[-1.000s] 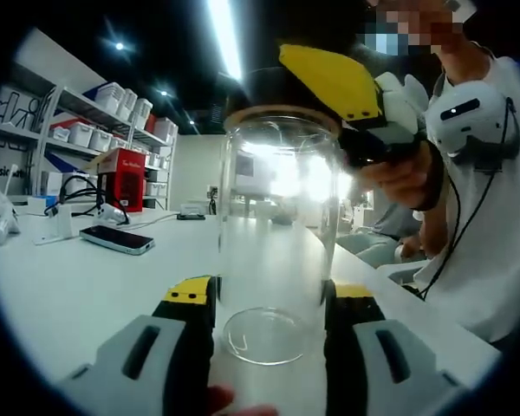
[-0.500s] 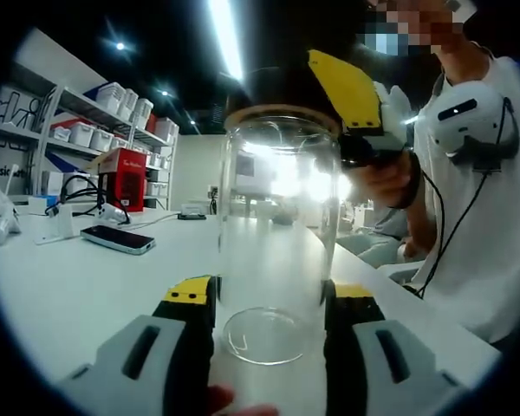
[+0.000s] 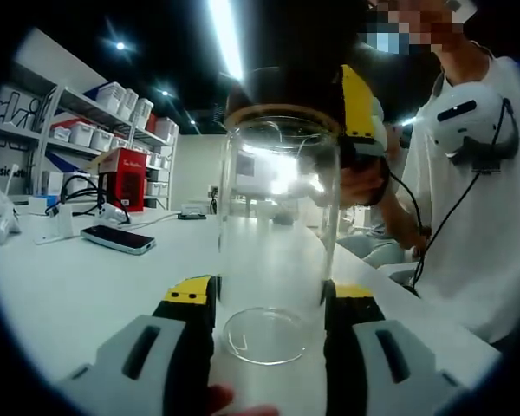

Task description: Clamp the coffee can twist off the lid put the lid on the table pick up the lid cover the can tighten the lid

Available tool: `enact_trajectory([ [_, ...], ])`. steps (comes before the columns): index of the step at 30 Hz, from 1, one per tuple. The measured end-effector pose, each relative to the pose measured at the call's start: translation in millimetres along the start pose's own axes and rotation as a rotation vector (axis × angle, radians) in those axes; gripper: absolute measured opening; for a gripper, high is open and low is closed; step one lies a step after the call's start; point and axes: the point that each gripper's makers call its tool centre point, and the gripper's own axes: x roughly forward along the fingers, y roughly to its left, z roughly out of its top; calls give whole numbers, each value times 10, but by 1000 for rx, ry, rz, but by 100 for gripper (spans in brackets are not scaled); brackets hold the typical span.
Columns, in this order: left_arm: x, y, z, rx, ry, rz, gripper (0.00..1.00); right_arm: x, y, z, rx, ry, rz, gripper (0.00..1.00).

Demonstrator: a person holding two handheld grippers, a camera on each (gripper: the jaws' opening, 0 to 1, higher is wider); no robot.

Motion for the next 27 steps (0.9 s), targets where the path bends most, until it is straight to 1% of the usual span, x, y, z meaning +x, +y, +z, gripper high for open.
enact_trajectory([
  [1,0,0,0,0,0,0,39,8,20,3,1,-5,34,55],
  [3,5,-5,1,0,0,0,39,11,30,2,17,-9,71,55],
  [4,8,-9,2,0,0,0,39,9,33,3,17,-11,106,55],
  [9,13,-14,2,0,0,1,39,-4,23,8,23,-22,190,55],
  [14,21,-22,5,-1,0,0,39,-17,58,20,30,-39,303,55],
  [16,21,-25,5,-1,0,0,39,-15,77,24,29,-43,338,55],
  [18,25,-30,6,-2,0,0,39,-18,114,27,37,-48,396,55],
  [23,7,-14,4,-2,0,0,39,-17,159,28,55,-47,511,55],
  [26,-1,-7,3,-3,0,0,39,-4,163,28,72,-44,549,55],
  [27,-3,-4,3,-3,1,0,39,-6,176,30,65,-47,562,55],
])
